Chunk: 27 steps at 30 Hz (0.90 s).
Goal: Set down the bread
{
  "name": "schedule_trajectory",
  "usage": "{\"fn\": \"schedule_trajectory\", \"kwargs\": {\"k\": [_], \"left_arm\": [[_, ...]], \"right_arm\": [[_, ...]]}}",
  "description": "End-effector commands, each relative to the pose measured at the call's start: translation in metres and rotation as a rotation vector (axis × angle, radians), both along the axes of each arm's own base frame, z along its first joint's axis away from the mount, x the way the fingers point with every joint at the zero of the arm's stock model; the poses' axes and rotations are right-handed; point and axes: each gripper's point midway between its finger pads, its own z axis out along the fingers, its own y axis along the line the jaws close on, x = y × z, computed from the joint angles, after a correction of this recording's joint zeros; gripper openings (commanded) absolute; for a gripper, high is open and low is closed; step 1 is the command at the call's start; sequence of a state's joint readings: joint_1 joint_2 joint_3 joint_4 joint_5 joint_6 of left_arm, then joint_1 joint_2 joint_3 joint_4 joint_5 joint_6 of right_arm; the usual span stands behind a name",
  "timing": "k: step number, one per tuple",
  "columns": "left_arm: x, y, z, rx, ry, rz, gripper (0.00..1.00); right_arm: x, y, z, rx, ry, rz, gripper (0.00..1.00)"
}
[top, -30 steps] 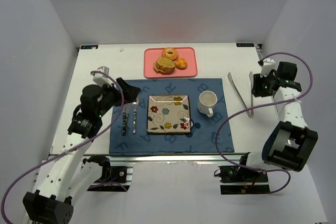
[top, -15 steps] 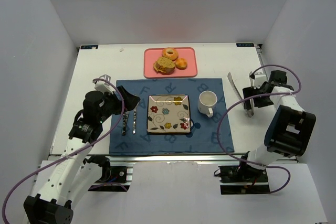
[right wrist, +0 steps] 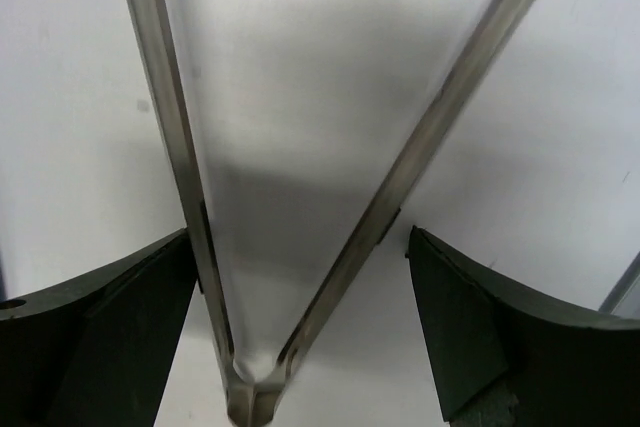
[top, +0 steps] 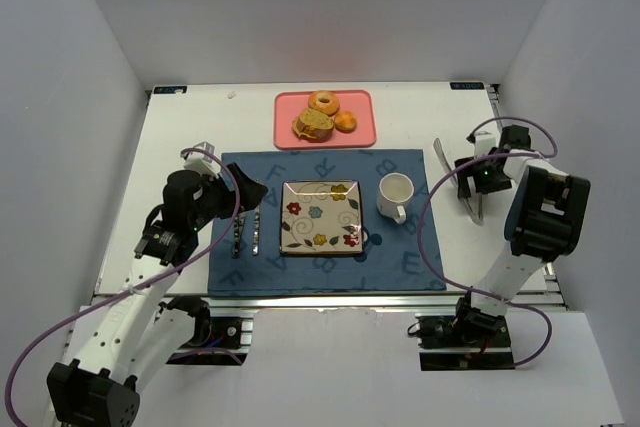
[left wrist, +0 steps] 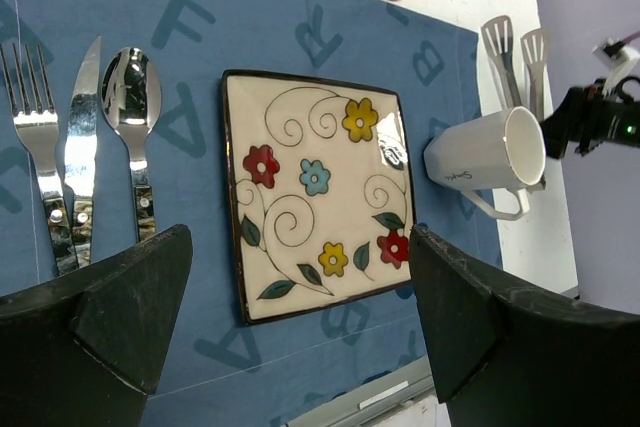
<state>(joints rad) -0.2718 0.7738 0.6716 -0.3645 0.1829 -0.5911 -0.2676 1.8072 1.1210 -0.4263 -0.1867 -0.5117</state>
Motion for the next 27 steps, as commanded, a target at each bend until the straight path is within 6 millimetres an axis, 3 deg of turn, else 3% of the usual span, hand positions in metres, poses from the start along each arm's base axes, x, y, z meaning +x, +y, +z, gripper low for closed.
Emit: {"fn": "schedule_trajectory", "kwargs": {"k": [1,8,11,12,15,19,21,24,27], "left_arm": [[0.005,0.000,0.006,-0.003,-0.010,0.009,0.98],[0.008,0.001,0.007,0.004,-0.008,0.016,0.98],[0.009,0.002,0.009,0.006,-0.010,0.022,0.98],[0.009,0.002,0.010,0.005,-0.011,0.022,0.98],[0.008,0.003,0.010,0.006,-0.013,0.026,0.98],[0.008,0.002,0.012,0.002,-0.016,0.023,0.98],[0.008,0.001,0.011,0.000,-0.013,0.016,0.98],[0.008,-0.001,0.012,-0.003,-0.014,0.007,0.98],[0.008,-0.001,0.016,-0.002,-0.019,0.004,0.98]], "right_arm": [[0.031,0.003,0.003,-0.017,-0.051,-0.006,0.88],[0.048,0.014,-0.002,-0.030,-0.058,0.025,0.77],[0.046,0.014,-0.001,-0.030,-0.059,0.022,0.53],[0.046,0.013,0.002,-0.029,-0.063,0.018,0.39],[0.046,0.017,0.023,0.002,-0.110,0.010,0.16],[0.057,0.031,0.086,0.055,-0.261,0.029,0.16],[0.065,0.044,0.118,0.099,-0.312,0.052,0.22],[0.075,0.067,0.149,0.156,-0.346,0.090,0.34],[0.082,0.095,0.161,0.204,-0.348,0.126,0.48]]}}
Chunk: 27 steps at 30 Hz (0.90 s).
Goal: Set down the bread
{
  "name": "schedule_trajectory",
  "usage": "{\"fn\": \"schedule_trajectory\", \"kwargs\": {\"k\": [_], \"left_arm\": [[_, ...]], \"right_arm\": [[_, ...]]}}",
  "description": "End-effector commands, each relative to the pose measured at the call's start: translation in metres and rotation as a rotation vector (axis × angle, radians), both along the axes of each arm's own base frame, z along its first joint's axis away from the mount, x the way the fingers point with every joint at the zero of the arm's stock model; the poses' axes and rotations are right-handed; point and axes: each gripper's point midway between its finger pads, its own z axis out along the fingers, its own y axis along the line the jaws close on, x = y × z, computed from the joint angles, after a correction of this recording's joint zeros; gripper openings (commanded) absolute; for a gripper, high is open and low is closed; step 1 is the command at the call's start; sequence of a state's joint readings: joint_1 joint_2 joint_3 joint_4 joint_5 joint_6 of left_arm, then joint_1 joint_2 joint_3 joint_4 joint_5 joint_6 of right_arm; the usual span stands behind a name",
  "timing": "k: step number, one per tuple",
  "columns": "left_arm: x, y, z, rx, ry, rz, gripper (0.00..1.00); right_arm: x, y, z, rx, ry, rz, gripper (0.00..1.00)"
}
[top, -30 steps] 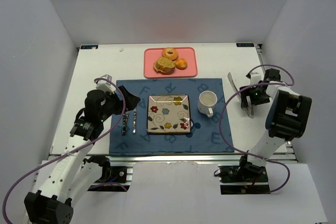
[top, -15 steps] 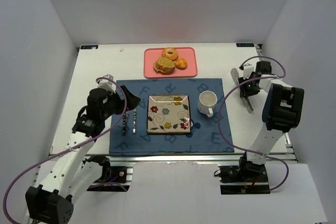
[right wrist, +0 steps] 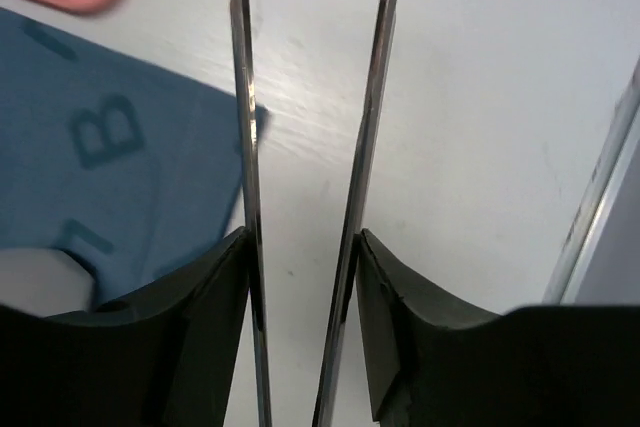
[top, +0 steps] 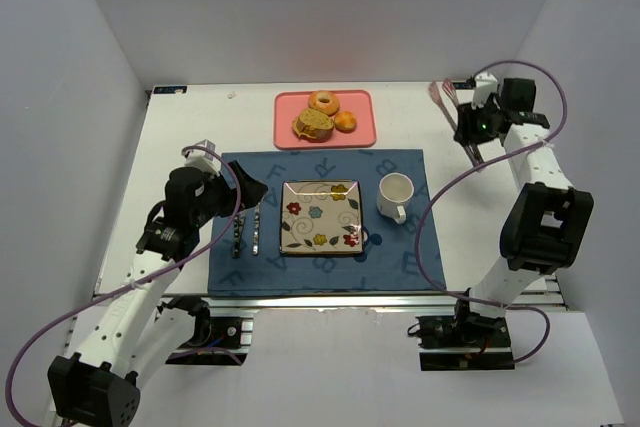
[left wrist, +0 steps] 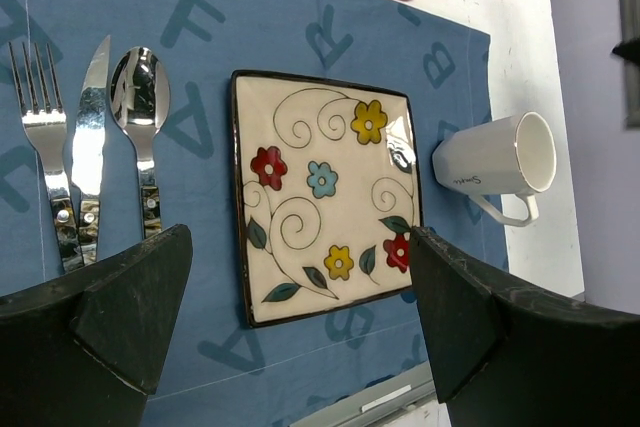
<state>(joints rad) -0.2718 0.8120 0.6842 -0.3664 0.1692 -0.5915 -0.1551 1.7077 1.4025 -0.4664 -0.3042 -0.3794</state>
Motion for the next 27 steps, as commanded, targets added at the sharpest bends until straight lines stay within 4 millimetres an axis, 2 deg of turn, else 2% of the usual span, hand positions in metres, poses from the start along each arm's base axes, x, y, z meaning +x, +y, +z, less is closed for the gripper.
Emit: {"fn": "schedule_trajectory", "kwargs": {"k": [1,2,3,4,6,8,9,10,11,12,14,15,22,27], "left_arm": [[0.003,-0.002,0.022,-0.013,-0.045,-0.008,0.98],[0.003,-0.001,0.022,-0.011,-0.042,-0.006,0.98],[0.003,-0.001,0.025,-0.008,-0.047,-0.003,0.98],[0.002,0.000,0.027,-0.008,-0.052,-0.001,0.98],[0.001,0.001,0.027,-0.006,-0.049,0.002,0.98],[0.000,0.002,0.030,-0.005,-0.053,0.006,0.98],[-0.001,0.003,0.031,-0.005,-0.055,0.010,0.98],[-0.001,0.004,0.033,-0.006,-0.058,0.013,0.98],[-0.002,0.004,0.032,-0.006,-0.055,0.015,0.98],[-0.003,0.005,0.033,-0.007,-0.056,0.019,0.98],[-0.005,0.006,0.036,-0.010,-0.057,0.028,0.98],[-0.005,0.007,0.035,-0.012,-0.054,0.031,0.98],[-0.012,0.012,0.039,-0.020,-0.044,0.060,0.98],[-0.014,0.015,0.043,-0.023,-0.045,0.082,0.98]], "right_arm": [[0.007,0.047,0.036,0.102,-0.037,0.084,0.51],[0.009,0.062,0.039,0.120,-0.038,0.114,0.52],[0.012,0.070,0.037,0.129,-0.030,0.125,0.54],[0.016,0.078,0.043,0.137,-0.040,0.138,0.54],[0.019,0.105,0.039,0.141,-0.028,0.194,0.55],[0.025,0.125,0.045,0.153,-0.040,0.234,0.54],[0.029,0.131,0.039,0.164,-0.024,0.241,0.55],[0.031,0.139,0.041,0.182,-0.021,0.244,0.54],[0.037,0.145,0.049,0.192,-0.040,0.254,0.54],[0.041,0.149,0.041,0.196,-0.024,0.258,0.54],[0.049,0.161,0.047,0.208,-0.041,0.273,0.55],[0.053,0.165,0.037,0.215,-0.018,0.274,0.56],[0.072,0.198,0.013,0.240,0.022,0.300,0.61],[0.077,0.204,-0.003,0.250,0.046,0.295,0.61]]}}
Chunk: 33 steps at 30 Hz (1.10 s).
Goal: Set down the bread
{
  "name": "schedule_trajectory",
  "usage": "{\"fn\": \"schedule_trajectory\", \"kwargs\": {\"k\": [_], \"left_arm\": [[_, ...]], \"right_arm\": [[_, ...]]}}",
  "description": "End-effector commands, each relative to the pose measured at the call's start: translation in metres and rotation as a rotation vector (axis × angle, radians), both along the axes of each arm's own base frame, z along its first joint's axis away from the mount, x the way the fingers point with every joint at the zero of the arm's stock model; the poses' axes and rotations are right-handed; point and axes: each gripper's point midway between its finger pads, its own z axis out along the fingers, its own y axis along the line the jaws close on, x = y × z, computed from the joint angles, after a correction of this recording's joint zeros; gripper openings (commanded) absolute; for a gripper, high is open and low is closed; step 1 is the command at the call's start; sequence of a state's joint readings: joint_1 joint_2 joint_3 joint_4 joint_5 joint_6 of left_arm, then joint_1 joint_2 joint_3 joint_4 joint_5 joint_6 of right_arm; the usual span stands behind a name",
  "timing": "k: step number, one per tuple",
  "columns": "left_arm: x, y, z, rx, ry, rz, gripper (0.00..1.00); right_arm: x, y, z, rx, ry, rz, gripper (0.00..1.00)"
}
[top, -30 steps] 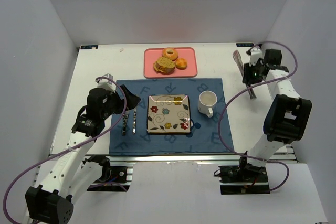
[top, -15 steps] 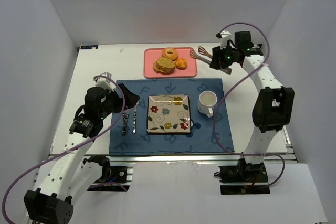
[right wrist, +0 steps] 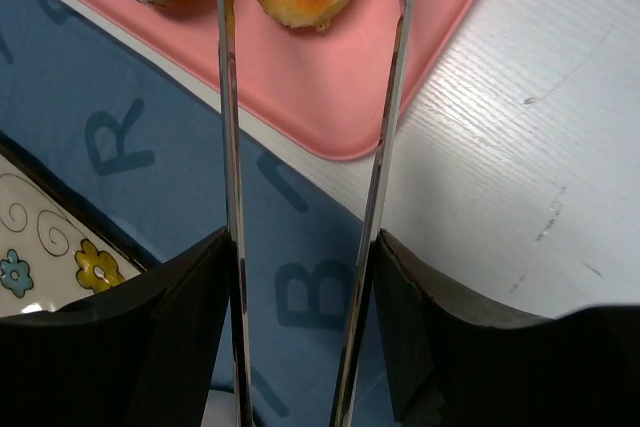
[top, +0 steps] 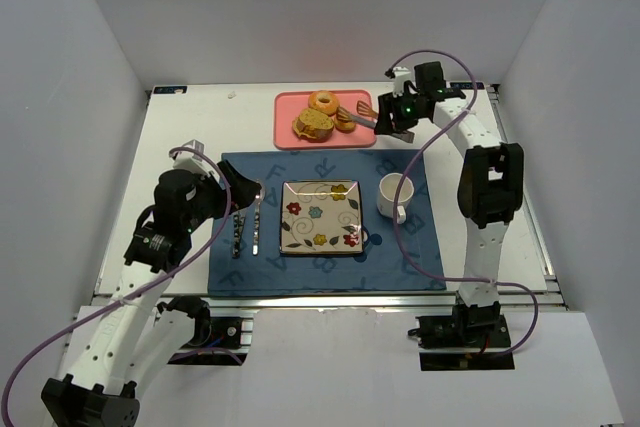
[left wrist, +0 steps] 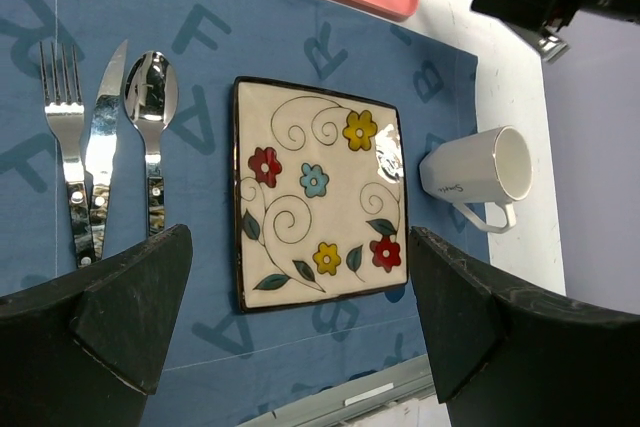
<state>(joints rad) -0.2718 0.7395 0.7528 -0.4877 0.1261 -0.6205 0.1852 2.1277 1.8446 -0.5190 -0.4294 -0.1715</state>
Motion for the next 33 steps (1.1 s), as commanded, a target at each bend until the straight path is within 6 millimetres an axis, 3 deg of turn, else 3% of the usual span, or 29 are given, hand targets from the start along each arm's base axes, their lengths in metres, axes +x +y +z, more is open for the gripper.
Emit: {"fn": "schedule_trajectory", "kwargs": {"k": [1,6,11,15,18,19,21,22,24,25,27,33], "left_arm": [[-0.001,0.005,0.017,-0.013,-0.030,0.031,0.98],[-0.001,0.005,0.018,-0.027,-0.032,0.041,0.98],[0.000,0.005,0.019,-0.023,-0.034,0.039,0.98],[0.002,0.005,0.022,-0.017,-0.043,0.038,0.98],[0.002,0.004,0.023,-0.023,-0.049,0.038,0.98],[0.002,0.004,0.023,-0.025,-0.048,0.037,0.98],[0.003,0.003,0.024,-0.031,-0.054,0.035,0.98],[0.003,0.003,0.023,-0.033,-0.053,0.033,0.98],[0.003,0.001,0.022,-0.036,-0.054,0.027,0.98],[0.003,0.001,0.022,-0.036,-0.054,0.026,0.98],[0.004,0.000,0.021,-0.038,-0.055,0.021,0.98],[0.004,-0.002,0.023,-0.033,-0.059,0.004,0.98]], "right_arm": [[0.015,0.010,0.023,0.040,-0.066,0.003,0.61],[0.013,0.009,0.008,0.033,-0.031,0.000,0.58],[0.010,0.007,0.005,0.026,-0.023,-0.001,0.40],[0.007,0.006,0.030,0.057,-0.061,0.007,0.32],[-0.002,0.005,0.067,0.095,-0.113,0.031,0.29],[-0.008,0.004,0.087,0.102,-0.150,0.045,0.29],[-0.022,0.004,0.095,0.112,-0.148,0.066,0.28],[-0.033,0.007,0.111,0.131,-0.165,0.086,0.26],[-0.051,0.006,0.106,0.139,-0.124,0.104,0.25],[-0.062,0.008,0.117,0.156,-0.138,0.118,0.22],[-0.075,0.008,0.104,0.160,-0.105,0.116,0.21],[-0.096,0.007,0.100,0.158,-0.084,0.159,0.16]]}}
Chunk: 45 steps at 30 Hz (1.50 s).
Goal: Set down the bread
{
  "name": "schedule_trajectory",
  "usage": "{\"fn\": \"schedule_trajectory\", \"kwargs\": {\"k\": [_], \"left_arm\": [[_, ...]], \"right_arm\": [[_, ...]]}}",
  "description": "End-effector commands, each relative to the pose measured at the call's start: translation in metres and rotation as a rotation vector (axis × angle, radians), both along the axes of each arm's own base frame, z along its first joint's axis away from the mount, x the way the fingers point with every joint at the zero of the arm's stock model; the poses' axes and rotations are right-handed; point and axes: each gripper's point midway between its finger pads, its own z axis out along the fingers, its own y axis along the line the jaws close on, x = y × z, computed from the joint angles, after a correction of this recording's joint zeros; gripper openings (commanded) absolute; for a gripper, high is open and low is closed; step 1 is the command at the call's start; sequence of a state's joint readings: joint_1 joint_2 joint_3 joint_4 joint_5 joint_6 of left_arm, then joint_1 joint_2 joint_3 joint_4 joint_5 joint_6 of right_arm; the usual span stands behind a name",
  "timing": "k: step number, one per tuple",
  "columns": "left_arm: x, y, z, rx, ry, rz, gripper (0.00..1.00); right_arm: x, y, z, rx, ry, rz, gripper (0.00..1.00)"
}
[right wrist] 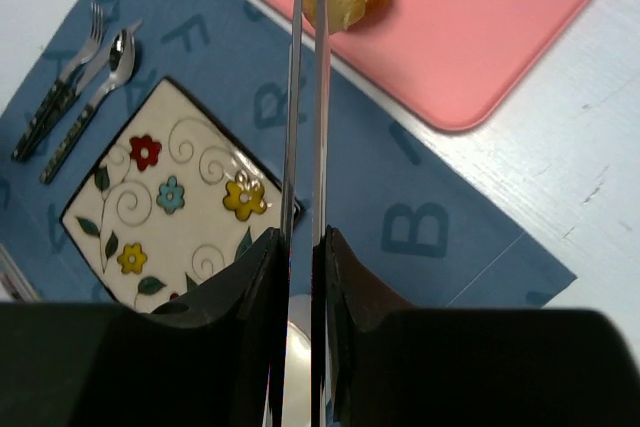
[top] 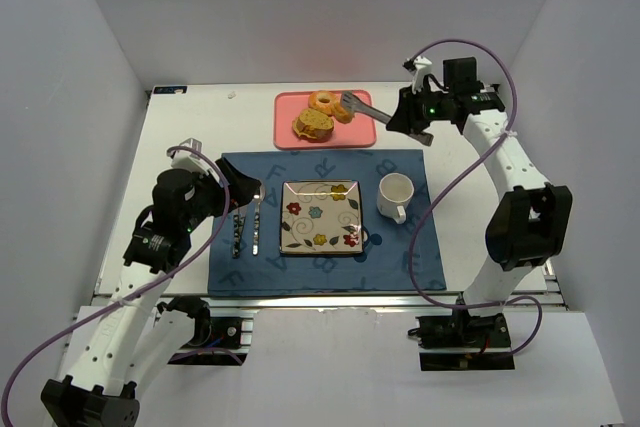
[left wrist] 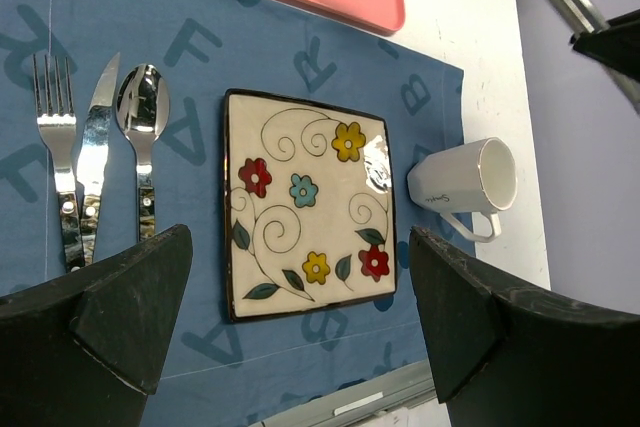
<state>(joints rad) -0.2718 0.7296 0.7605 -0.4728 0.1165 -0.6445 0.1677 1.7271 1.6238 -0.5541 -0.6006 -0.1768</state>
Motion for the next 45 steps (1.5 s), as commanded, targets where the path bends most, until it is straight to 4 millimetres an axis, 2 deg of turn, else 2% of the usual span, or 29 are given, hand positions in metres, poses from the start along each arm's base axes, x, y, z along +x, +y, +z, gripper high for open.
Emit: {"fn": "schedule_trajectory", "kwargs": {"k": [1,3,7,8,9,11,14,17,24,29,32,33,42,45], "left_arm": [[0.002,-0.002,0.014,-0.006,-0.036,-0.013,0.98],[0.002,-0.002,0.015,-0.003,-0.039,-0.013,0.98],[0.001,-0.001,0.014,-0.008,-0.042,-0.006,0.98],[-0.001,-0.001,0.014,-0.013,-0.044,-0.006,0.98],[-0.001,0.000,0.014,-0.016,-0.046,-0.003,0.98],[-0.003,0.000,0.012,-0.023,-0.044,-0.001,0.98],[-0.006,0.001,0.011,-0.026,-0.042,0.004,0.98],[-0.008,0.003,0.012,-0.020,-0.041,0.006,0.98],[-0.011,0.006,0.013,-0.011,-0.039,0.017,0.98],[-0.013,0.007,0.012,-0.018,-0.038,0.026,0.98],[-0.014,0.008,0.014,-0.015,-0.039,0.030,0.98],[-0.014,0.009,0.013,-0.012,-0.037,0.035,0.98],[-0.014,0.009,0.011,-0.015,-0.037,0.035,0.98],[-0.013,0.009,0.010,-0.011,-0.037,0.032,0.98]], "right_arm": [[-0.020,0.008,-0.008,0.019,0.038,0.091,0.16],[-0.032,0.013,-0.008,0.006,0.040,0.139,0.16],[-0.076,0.025,-0.011,-0.008,0.067,0.263,0.15],[-0.096,0.031,-0.023,-0.021,0.107,0.312,0.15],[-0.108,0.035,-0.019,-0.017,0.099,0.337,0.15],[-0.136,0.046,-0.026,-0.023,0.109,0.395,0.15],[-0.163,0.062,-0.039,-0.022,0.141,0.448,0.16],[-0.177,0.072,-0.049,-0.026,0.183,0.470,0.15],[-0.171,0.075,-0.089,-0.083,0.320,0.440,0.15],[-0.158,0.079,-0.106,-0.108,0.374,0.423,0.17],[-0.147,0.082,-0.100,-0.113,0.346,0.408,0.27],[-0.143,0.082,-0.097,-0.117,0.327,0.400,0.34],[-0.130,0.080,-0.074,-0.104,0.244,0.383,0.47],[-0.120,0.079,-0.063,-0.094,0.208,0.365,0.50]]}}
